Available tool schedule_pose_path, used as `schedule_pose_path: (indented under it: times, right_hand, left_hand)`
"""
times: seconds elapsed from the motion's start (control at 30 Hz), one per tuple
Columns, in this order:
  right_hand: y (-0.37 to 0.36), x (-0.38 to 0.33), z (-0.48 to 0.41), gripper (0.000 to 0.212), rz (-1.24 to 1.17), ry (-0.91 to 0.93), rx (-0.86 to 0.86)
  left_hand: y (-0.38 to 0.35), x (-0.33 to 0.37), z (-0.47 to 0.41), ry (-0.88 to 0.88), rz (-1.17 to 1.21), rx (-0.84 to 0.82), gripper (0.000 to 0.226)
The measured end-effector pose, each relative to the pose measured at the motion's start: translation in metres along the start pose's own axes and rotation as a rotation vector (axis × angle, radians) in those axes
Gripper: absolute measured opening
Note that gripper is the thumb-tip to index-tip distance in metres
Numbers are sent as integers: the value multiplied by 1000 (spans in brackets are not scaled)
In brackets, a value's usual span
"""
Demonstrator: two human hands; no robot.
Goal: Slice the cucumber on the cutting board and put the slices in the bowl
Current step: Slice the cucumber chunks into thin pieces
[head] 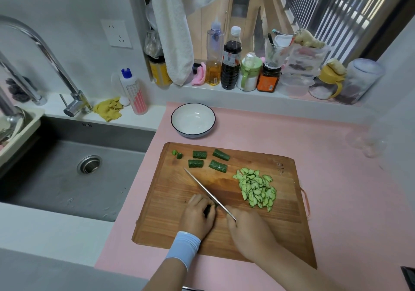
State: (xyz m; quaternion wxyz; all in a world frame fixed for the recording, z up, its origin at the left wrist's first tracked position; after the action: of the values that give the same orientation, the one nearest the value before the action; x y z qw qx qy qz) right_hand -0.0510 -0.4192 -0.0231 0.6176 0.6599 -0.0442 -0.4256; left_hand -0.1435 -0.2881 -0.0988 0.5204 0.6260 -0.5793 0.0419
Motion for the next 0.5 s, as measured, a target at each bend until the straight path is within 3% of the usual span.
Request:
schedule_pose_path:
  times: [0.5]
  right_hand:
    - [-1, 0, 0, 24, 21, -12, -40]
  left_hand:
    - [0, 0, 0, 11, -8, -16, 19]
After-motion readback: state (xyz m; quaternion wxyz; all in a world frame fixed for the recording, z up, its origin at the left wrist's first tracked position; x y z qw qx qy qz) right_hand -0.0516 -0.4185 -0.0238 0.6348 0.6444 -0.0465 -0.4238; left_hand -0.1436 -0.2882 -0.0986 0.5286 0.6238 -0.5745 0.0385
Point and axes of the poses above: each hand's wrist, its own z-axis away from the middle knuckle, its own y-axis out of the back of the hand, x = y × z, the point moved 3 cm from there along -z, towards the middle knuckle, and after that the axes turned 9 degrees about x, right-handed, at the moved point
